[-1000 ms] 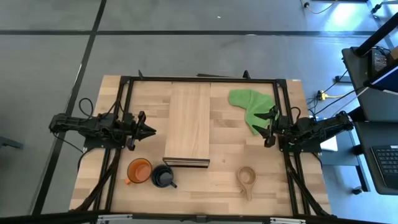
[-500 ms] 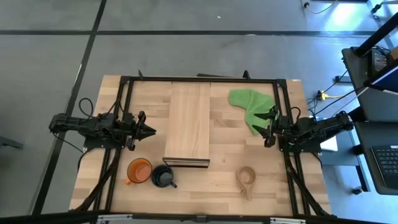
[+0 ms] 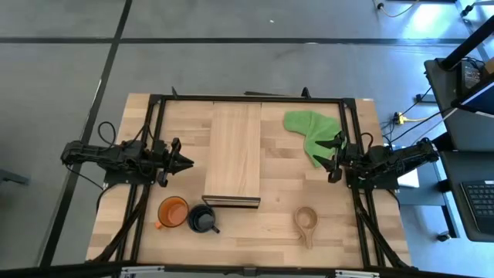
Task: Stack small to large cups/mugs on shelf
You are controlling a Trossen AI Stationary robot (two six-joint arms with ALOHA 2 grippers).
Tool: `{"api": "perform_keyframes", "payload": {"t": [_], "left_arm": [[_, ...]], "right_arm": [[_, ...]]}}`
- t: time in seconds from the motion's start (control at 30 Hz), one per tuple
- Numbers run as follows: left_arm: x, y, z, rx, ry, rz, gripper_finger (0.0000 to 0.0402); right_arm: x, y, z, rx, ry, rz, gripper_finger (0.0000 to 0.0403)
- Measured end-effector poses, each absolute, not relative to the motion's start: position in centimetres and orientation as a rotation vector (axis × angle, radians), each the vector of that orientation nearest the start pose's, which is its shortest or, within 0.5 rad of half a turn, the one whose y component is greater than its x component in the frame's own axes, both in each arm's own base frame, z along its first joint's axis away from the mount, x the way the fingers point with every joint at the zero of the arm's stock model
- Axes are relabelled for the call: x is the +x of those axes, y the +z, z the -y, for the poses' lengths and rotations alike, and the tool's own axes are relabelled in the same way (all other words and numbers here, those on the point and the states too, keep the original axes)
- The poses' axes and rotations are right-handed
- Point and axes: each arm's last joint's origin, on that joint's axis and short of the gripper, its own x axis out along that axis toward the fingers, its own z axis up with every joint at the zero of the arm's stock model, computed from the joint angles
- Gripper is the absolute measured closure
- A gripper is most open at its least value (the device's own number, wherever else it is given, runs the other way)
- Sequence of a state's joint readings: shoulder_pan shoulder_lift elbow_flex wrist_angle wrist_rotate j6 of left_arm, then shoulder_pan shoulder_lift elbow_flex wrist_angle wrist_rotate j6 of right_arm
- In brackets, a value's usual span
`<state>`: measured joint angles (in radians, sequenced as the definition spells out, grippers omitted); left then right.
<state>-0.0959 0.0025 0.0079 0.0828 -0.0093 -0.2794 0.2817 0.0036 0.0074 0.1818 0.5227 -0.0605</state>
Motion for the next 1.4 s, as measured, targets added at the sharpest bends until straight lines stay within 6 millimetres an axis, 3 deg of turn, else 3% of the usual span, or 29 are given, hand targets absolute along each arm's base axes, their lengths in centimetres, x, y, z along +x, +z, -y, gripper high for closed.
{"api": "perform_keyframes", "payload": {"t": [0.63,0.83,1.0,1.1,1.27,1.4], "left_arm": [[9.7,17.4,0.9,-0.279,-0.098,0.075,0.0354],[9.6,17.6,0.5,0.210,0.047,0.108,0.0354],[9.6,17.9,0.5,0.336,0.077,0.126,0.0354],[9.5,18.7,0.6,0.174,0.033,0.219,0.0354],[8.5,21.2,0.7,-0.412,-0.165,0.476,0.0354],[7.7,22.5,0.7,-0.569,-0.246,0.623,0.0354]], "right_arm": [[9.2,18.2,-1.2,0.012,-0.245,0.163,0.0140],[9.2,18.2,-1.2,0.012,-0.245,0.164,0.0140],[9.2,18.3,-1.2,0.013,-0.245,0.164,0.0140],[9.2,18.3,-1.2,0.013,-0.245,0.164,0.0140],[9.2,18.3,-1.2,0.013,-0.245,0.164,0.0140],[9.2,18.3,-1.2,0.013,-0.245,0.164,0.0140]]}}
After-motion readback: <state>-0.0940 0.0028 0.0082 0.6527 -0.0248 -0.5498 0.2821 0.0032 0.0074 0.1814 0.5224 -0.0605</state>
